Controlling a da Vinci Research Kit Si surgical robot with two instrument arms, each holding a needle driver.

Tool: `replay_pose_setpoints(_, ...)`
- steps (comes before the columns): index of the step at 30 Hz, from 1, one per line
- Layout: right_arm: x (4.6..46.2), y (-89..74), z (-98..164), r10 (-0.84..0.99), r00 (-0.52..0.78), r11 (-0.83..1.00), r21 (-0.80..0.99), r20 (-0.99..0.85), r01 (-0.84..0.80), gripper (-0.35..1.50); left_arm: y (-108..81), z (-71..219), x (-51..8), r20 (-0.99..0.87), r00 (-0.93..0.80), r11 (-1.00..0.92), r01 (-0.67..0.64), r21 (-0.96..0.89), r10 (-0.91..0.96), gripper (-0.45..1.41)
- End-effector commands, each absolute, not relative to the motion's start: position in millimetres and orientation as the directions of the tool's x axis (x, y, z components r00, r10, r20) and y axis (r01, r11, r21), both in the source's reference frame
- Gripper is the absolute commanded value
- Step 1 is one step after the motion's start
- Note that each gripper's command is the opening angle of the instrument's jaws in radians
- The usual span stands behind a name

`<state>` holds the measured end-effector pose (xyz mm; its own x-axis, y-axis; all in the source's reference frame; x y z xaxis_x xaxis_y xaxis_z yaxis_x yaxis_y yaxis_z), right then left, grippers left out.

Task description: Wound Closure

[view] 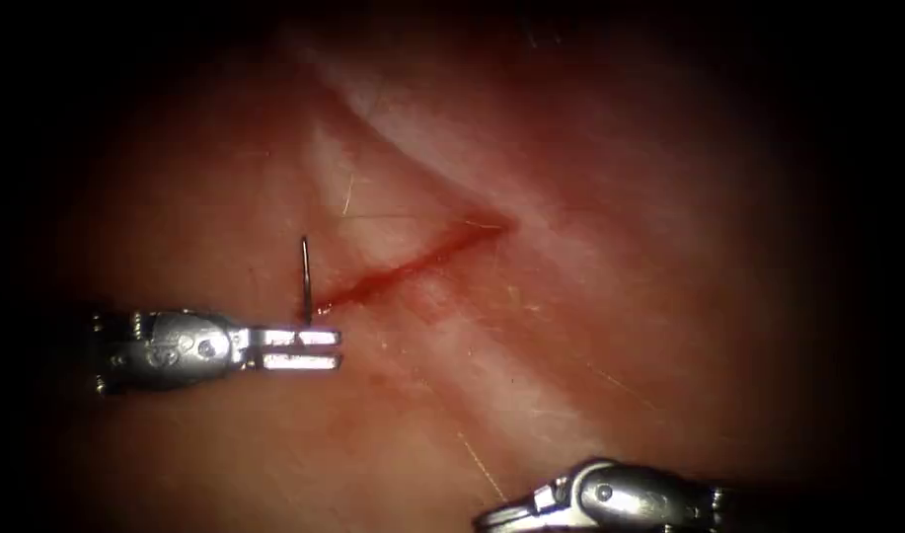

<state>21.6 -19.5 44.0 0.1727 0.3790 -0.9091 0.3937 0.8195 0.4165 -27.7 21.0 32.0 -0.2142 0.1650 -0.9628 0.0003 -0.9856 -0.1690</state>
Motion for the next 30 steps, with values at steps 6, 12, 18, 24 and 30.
replay_pose_setpoints(6,20.4,-22.6,42,0.357,0.208,0.781,0.413,-0.911,0.469,-0.35,20.9,33,-28.3,-0.963,-0.214,-0.986,0.000,-0.168,0.164,-0.45)
replay_pose_setpoints(12,20.0,-22.8,42,0.359,0.179,0.765,0.399,-0.916,0.506,-0.35,20.9,33,-28.4,-0.963,-0.214,-0.986,0.000,-0.167,0.164,-0.45)
replay_pose_setpoints(18,19.6,-20.0,44,0.287,0.163,0.851,0.329,-0.944,0.408,1.42,20.9,33,-28.3,-0.963,-0.214,-0.986,0.000,-0.167,0.163,-0.45)
replay_pose_setpoints(24,18.5,-15.0,45,0.266,0.171,0.903,0.307,-0.949,0.299,1.48,20.8,33,-28.3,-0.963,-0.214,-0.986,0.000,-0.167,0.163,-0.45)
replay_pose_setpoints(30,15.7,-12.0,46,0.199,0.163,0.930,0.239,-0.966,0.279,1.48,20.8,33,-28.2,-0.963,-0.214,-0.986,0.000,-0.167,0.163,-0.45)
